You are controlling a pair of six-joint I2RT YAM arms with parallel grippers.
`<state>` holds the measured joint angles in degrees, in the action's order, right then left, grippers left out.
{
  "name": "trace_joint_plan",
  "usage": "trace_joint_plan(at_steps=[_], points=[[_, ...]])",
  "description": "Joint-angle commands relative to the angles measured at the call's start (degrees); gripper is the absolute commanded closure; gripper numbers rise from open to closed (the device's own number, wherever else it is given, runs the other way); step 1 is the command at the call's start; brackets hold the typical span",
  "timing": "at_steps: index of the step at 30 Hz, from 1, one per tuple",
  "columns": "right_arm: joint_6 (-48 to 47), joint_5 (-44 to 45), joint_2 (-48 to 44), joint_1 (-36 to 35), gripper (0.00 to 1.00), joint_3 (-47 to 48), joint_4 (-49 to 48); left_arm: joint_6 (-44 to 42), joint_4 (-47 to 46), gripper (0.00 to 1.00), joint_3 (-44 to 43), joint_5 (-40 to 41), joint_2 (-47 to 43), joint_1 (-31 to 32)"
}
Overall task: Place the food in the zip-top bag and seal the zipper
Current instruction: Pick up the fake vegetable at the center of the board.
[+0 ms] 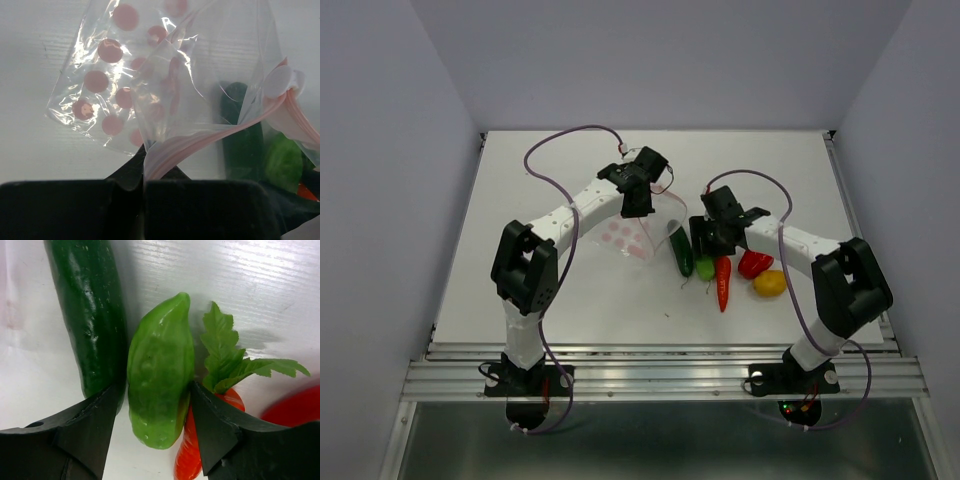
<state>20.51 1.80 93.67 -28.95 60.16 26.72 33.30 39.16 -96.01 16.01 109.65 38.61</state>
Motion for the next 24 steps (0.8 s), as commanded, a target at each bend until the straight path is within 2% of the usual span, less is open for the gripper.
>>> trace_joint_plan(at_steps=[1, 7, 9, 12, 21, 24], points=[[0.8, 3.5, 1.3, -0.7, 0.35, 0.7, 0.2, 0.2, -0.7, 1.0, 0.8, 0.1, -3.6, 0.0], [2.6, 6.1, 2.5, -1.8, 0.43, 0.7, 0.6, 0.2, -0.9, 1.0, 0.8, -0.1, -3.9, 0.0], [3.1, 6.7, 2.3, -1.8, 0.53, 0.7, 0.6, 0.2, -0.9, 1.0, 0.8, -0.2, -3.7, 0.0], [3.5, 7.0, 1.1, -1.8, 0.6, 1.2, 0.6, 0.1, -1.0, 1.0, 0.8, -0.4, -3.5, 0.0], [5.7, 11.5, -10.4, -1.8, 0.65, 4.3, 1.4, 0.2, -0.9, 1.0, 0.2, -0.9, -3.3, 0.0], [5.3, 11.1, -15.6, -1.8, 0.65, 5.0, -2.1, 0.1, -0.8, 1.0, 0.1, -1.1, -3.3, 0.0]])
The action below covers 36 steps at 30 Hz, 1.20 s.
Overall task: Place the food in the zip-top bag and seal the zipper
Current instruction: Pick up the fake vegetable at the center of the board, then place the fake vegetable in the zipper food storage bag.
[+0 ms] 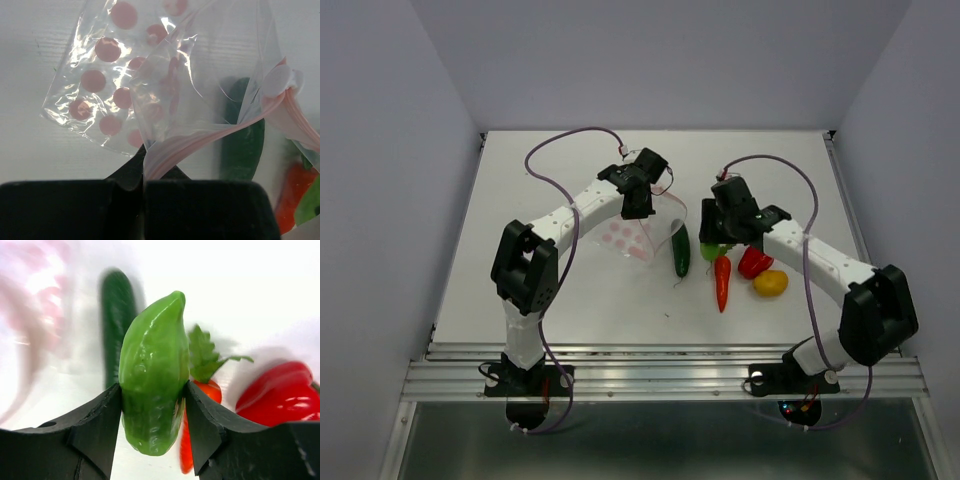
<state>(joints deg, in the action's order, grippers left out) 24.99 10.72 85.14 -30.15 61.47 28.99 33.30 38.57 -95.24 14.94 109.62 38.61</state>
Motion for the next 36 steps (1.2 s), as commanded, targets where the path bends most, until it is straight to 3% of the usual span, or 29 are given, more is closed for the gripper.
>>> trace_joint_plan(at_steps=[1, 7, 13, 21, 36], points=[[0.3, 1.4, -8.3, -0.6, 0.65, 3.2, -6.4, 0.1, -0.2, 1.0, -0.6, 0.1, -3.3, 0.0], [-0.7, -8.8, -11.8, -0.6, 0.65, 3.9, -21.6, 0.4, -0.2, 1.0, -1.0, -0.5, -3.5, 0.1], [0.9, -11.0, -8.9, -2.4, 0.65, 1.7, -40.0, 1.0, 0.0, 1.0, -1.6, -1.7, -3.5, 0.0], [-0.8, -5.5, -1.7, -5.3, 0.66, 2.4, -45.3, 1.8, 0.9, 1.0, -2.5, -2.1, -3.6, 0.0], [-3.3, -4.7, -4.8, -7.5, 0.65, -8.9, -46.2, 3.2, 1.4, 1.0, -5.2, -3.3, -4.7, 0.0]])
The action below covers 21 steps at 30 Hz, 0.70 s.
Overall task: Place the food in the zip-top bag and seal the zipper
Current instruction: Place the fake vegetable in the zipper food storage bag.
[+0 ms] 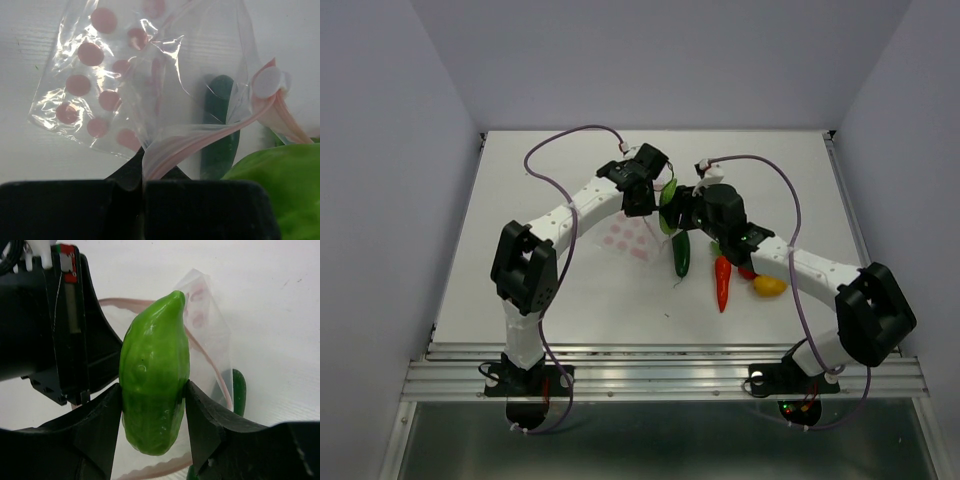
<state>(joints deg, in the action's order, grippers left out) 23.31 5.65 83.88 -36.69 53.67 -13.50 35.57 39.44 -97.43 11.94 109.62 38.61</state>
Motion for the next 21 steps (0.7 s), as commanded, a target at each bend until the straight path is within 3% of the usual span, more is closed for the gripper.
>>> trace_joint_plan(at_steps=[1, 13, 16, 17, 21], points=[[-1.8, 0.0, -3.8, -0.9, 0.65, -1.4, -3.8, 0.9, 0.3, 1.0, -3.2, -0.3, -4.8, 0.0], [-3.4, -1.5, -3.5, -2.6, 0.53, 1.1, 4.0, 0.9, 1.3, 1.0, -6.0, -0.6, -4.6, 0.0], [-2.3, 0.8, -3.0, -2.6, 0.43, 3.6, 8.1, 0.7, 1.8, 1.0, -6.9, -0.3, -4.7, 0.0], [-2.1, 2.0, -2.8, -2.6, 0.35, 4.9, 9.0, 0.6, 1.9, 1.0, -7.1, -0.3, -4.9, 0.0], [-1.5, 3.2, -2.8, -2.6, 0.28, 7.7, 12.2, 0.6, 2.1, 1.0, -7.0, -0.2, -5.1, 0.0]])
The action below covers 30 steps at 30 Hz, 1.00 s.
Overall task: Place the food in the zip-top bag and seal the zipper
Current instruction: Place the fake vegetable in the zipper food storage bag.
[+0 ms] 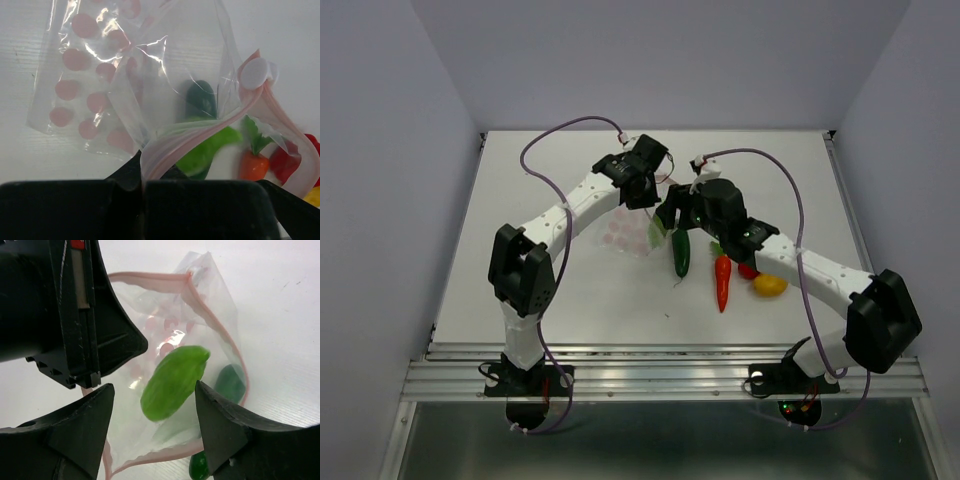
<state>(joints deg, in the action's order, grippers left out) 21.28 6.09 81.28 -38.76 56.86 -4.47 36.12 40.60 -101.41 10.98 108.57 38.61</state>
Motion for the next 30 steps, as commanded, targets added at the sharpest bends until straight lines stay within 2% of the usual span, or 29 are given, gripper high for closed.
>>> trace_joint_plan(at_steps=[1, 10, 12, 13, 14, 15, 20, 23, 26, 30], points=[[0.9, 2.8, -0.2, -0.5, 0.27, 5.1, 3.8, 0.0, 1.0, 1.0, -2.9, 0.8, -4.2, 0.0], [0.3, 2.4, -0.3, -0.5, 0.22, 11.5, 10.2, 0.2, 1.6, 1.0, -2.4, 2.0, -4.2, 0.0], [-0.4, 1.7, -1.1, -0.5, 0.15, 13.2, 12.0, 0.4, 2.2, 1.0, -2.7, 2.8, -3.8, 0.0], [-0.3, 2.2, -2.2, -0.5, 0.05, 13.8, 13.5, 0.3, 2.6, 1.0, -2.9, 3.0, -3.6, 0.0], [-0.3, 2.2, -3.0, -0.5, 0.05, 13.8, 14.2, 0.2, 2.6, 1.0, -3.0, 3.0, -3.6, 0.0], [0.2, 3.0, -3.8, -0.5, 0.0, 14.0, 14.8, 0.1, 2.6, 1.0, -3.0, 3.1, -3.7, -0.1], [3.8, 11.5, -9.7, 0.0, 0.0, 12.3, 20.8, -0.1, 3.5, 1.0, -3.1, 3.9, -4.2, -0.6], [5.1, 13.2, -12.2, 1.6, 0.0, 10.1, 23.0, -0.3, 3.5, 1.0, -3.0, 4.1, -5.1, -0.8], [8.3, 12.6, -13.9, 4.7, 0.0, 6.1, 23.4, -0.5, 2.8, 1.0, -2.7, 4.6, -6.3, -1.0], [10.0, 5.2, -10.6, 8.9, 0.0, 3.1, 23.3, -1.1, 3.6, 1.0, -4.2, 4.2, -6.5, -1.1]])
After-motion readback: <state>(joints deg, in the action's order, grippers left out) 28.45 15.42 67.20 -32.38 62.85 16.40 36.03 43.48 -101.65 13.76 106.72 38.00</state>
